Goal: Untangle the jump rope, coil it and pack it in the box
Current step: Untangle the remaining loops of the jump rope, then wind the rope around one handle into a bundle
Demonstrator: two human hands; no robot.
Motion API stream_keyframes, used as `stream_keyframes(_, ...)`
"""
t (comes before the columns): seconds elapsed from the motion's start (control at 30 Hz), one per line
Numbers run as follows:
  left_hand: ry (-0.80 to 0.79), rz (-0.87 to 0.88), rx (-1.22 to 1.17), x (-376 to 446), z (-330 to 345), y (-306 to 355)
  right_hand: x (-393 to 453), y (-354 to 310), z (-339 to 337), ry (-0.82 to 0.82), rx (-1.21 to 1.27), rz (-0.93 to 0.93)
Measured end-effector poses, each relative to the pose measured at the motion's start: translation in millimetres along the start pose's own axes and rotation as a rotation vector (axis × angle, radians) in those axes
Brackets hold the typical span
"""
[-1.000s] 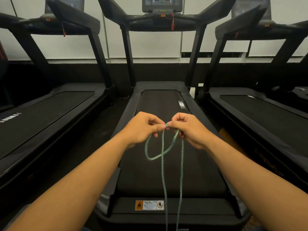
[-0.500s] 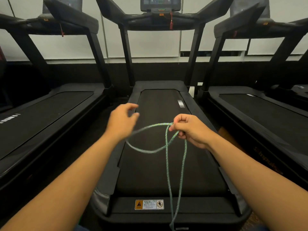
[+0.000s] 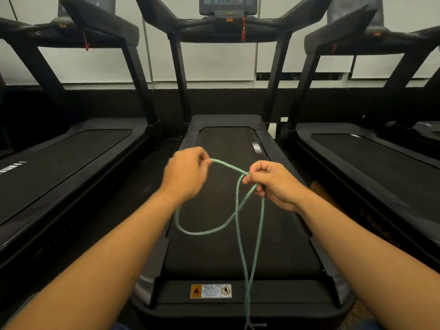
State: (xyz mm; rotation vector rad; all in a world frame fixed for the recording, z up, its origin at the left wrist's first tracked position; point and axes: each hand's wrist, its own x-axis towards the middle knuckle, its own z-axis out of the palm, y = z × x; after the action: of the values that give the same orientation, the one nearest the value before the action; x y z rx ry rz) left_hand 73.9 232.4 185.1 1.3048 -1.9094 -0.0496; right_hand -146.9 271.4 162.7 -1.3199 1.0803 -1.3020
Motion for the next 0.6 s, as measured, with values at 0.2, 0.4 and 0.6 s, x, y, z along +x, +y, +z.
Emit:
stream_keyframes(0.2, 0.141, -0.366, 0.085, 17.0, -40.6, -62.5, -0.4, -1.3, -18.5, 0.072, 0.075, -0.010)
stream_keyframes(0.4, -0.070, 0.050, 0.000, -0.5, -20.1, -18.1, 0.4, -5.3, -2.0, 0.005, 0.065, -0.015)
stream_keyframes(0.6, -0.235, 0.257, -0.107, -12.0, -2.6, 43.1, -4.6, -11.3, 15.0, -0.061, 0.035, -0.068)
